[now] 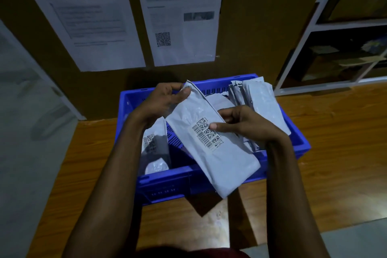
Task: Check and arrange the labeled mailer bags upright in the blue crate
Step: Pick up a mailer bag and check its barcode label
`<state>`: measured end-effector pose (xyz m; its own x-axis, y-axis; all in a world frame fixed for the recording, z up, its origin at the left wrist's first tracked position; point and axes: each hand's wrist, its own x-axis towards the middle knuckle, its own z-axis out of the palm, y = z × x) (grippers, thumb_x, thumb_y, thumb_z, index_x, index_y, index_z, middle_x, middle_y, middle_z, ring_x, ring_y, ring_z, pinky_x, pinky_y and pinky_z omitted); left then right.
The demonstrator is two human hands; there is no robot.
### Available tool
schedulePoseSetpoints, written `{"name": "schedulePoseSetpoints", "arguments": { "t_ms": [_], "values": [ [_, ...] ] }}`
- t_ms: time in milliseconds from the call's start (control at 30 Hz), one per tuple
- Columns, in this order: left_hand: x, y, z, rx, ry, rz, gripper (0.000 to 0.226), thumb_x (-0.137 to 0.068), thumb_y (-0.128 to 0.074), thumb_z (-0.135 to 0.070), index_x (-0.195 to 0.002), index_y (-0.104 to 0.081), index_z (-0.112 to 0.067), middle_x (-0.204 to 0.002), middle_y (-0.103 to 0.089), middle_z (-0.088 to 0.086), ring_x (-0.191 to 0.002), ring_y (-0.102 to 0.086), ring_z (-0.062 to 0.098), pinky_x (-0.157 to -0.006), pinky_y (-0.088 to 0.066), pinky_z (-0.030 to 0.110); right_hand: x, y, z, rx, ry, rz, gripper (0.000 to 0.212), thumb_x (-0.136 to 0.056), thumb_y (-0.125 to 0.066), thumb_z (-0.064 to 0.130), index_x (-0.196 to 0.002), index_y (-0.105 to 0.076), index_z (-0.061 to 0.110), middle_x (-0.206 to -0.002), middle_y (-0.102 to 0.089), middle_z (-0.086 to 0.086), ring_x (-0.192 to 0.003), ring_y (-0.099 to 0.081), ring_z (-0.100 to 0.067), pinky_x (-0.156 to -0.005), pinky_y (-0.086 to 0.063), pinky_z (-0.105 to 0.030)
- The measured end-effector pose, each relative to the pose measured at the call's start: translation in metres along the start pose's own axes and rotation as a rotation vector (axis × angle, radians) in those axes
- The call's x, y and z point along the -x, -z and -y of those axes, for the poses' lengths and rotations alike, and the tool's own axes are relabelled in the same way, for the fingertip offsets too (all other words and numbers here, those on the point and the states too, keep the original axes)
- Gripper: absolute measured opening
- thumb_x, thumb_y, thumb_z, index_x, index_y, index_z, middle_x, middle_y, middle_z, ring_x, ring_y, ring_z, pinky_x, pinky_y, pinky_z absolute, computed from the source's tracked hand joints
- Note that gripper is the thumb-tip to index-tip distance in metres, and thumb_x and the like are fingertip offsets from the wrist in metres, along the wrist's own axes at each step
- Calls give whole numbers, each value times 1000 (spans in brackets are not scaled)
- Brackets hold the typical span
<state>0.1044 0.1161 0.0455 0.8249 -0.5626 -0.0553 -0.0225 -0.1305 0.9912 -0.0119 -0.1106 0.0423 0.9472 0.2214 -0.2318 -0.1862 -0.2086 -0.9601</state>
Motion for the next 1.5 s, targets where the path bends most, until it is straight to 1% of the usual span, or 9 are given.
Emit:
{"name": "schedulePoseSetpoints", "arguments": {
  "t_ms": [100, 300, 500, 800, 967, 1167, 1300, 1400, 1500],
  "values": [
    [4, 6, 2, 5, -29, -184, 15, -97, -65, -31, -90, -73, -20, -82, -73, -4, -72, -67, 12, -59, -53, 28, -2, 0, -2, -1, 49, -85, 21, -92, -75, 18, -111, -78, 9, -102, -80, -9, -96, -77, -28, -88, -62, -42],
    [20, 5, 16, 187, -2, -179, 28, -95, -67, -28, -110, -67, -5, -85, -69, 13, -66, -64, 28, -56, -57, 39, -16, -10, -2, -172, 220, -366, 20, -95, -71, 12, -115, -75, 7, -77, -77, 6, -67, -69, -5, -59, -51, -21],
    [27, -2, 23, 119, -20, -239, 30, -89, -74, -6, -117, -67, 2, -97, -77, 14, -75, -72, 16, -61, -58, 31, -26, -19, 1, -230, 237, -386, 29, -94, -72, 10, -123, -71, 7, -106, -80, -5, -95, -77, -20, -66, -60, -27],
    [37, 35, 28, 32, -23, -469, 26, -89, -70, 7, -112, -68, -4, -75, -73, 9, -59, -66, 18, -52, -57, 31, -74, -28, 20, -37, 195, -411, 12, -91, -78, 11, -102, -74, 7, -73, -72, -15, -62, -65, -13, -53, -51, -25],
    [49, 61, 47, -180, 36, -695, 36, -87, -56, 17, -107, -66, -11, -97, -70, 12, -80, -67, 17, -55, -57, 26, -129, -63, 2, 138, 9, -340, 9, -82, -79, 10, -84, -71, 9, -70, -73, -15, -59, -71, -29, -66, -64, -54],
    [56, 60, 48, -178, 137, -567, 34, -89, -50, 18, -109, -67, -3, -98, -70, 21, -76, -64, 21, -57, -57, 28, -161, -118, -24, 448, -193, -176, 22, -81, -70, 14, -91, -70, -6, -94, -74, -23, -94, -74, -37, -75, -60, -39],
    [48, 43, 57, -90, 312, -531, 21, -92, -56, 9, -105, -67, -3, -102, -70, 27, -75, -63, 29, -72, -61, 51, -156, -123, -32, 648, -247, -169, 27, -90, -69, 21, -110, -62, 4, -121, -65, -21, -116, -62, -37, -74, -40, -32],
    [43, 33, 62, -28, 424, -536, 19, -94, -50, 6, -103, -64, -2, -96, -65, 25, -75, -61, 29, -72, -57, 45, -156, -117, -33, 694, -247, -219, 20, -90, -66, 20, -102, -60, 4, -114, -67, -21, -108, -65, -36, -73, -41, -30],
    [36, 28, 64, -22, 501, -533, 15, -95, -47, 5, -98, -57, -7, -92, -53, 20, -62, -50, 21, -59, -42, 30, -156, -115, -38, 644, -300, -175, 17, -91, -63, 14, -81, -52, 5, -86, -65, -14, -73, -69, -31, -63, -54, -30]
  ]
}}
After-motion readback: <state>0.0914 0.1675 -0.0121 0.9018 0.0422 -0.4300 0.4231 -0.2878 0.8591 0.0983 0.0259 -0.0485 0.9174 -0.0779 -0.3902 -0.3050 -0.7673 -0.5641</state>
